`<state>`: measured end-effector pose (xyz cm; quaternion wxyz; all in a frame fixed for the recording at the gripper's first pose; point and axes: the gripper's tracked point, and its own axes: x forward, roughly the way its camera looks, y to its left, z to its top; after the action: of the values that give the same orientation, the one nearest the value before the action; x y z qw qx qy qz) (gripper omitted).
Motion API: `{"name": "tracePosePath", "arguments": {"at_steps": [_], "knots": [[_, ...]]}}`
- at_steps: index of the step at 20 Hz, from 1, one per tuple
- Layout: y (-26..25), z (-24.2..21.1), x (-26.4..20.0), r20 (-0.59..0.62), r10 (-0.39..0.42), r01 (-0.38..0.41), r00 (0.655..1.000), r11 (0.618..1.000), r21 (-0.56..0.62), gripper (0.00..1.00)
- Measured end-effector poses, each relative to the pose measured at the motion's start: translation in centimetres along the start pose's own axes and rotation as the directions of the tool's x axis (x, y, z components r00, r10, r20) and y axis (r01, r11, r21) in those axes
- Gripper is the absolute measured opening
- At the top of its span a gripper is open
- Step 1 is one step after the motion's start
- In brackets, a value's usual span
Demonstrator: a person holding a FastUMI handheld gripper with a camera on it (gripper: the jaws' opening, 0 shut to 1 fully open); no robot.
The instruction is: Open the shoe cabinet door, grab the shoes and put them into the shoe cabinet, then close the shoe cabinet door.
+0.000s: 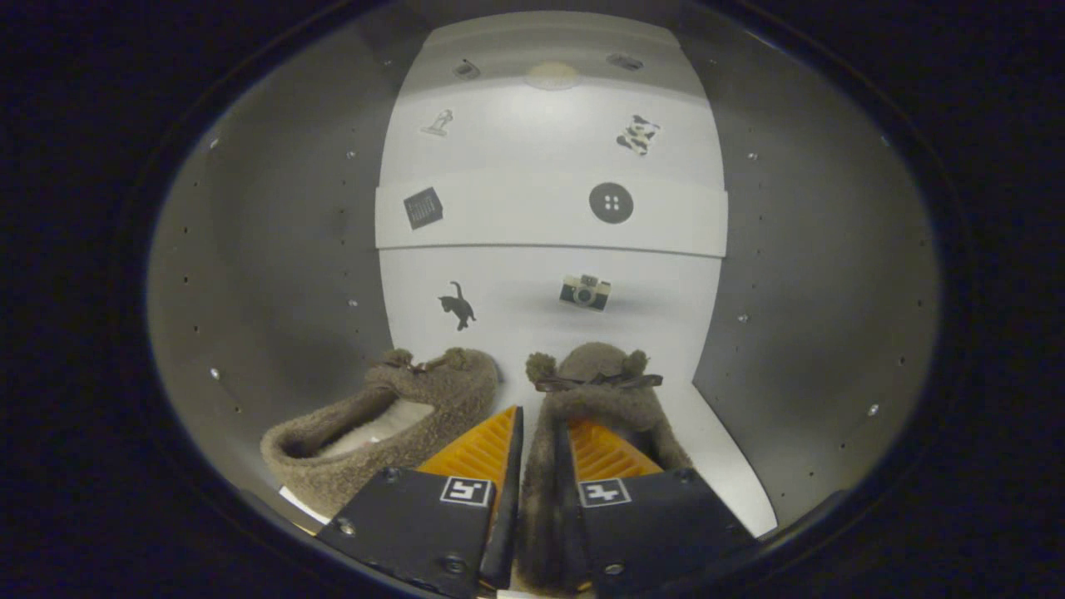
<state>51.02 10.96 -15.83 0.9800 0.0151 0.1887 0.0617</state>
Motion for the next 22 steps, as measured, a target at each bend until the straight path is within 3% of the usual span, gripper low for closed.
{"name": "tracePosePath", "arguments": {"at_steps": [1, 3, 6, 10, 13, 22], "knots": [[0.2, 0.4, -0.6, 0.008, 0.001, -0.001, 1.000, 1.000, 0.012, 0.29], [0.6, 0.4, -2.3, 0.000, 0.008, -0.008, 1.000, 0.999, 0.032, 0.47], [0.7, 2.0, -5.6, 0.059, -0.016, 0.013, 0.998, 0.998, 0.054, 0.52], [2.0, 2.4, -11.3, 0.089, 0.002, -0.001, 0.996, 1.000, -0.005, 0.69], [3.8, 2.0, -15.7, 0.124, 0.051, -0.046, 0.991, 0.998, -0.046, 1.00], [5.8, -3.2, -31.8, 0.185, 0.090, -0.071, 0.979, 0.992, -0.108, 1.00]]}}
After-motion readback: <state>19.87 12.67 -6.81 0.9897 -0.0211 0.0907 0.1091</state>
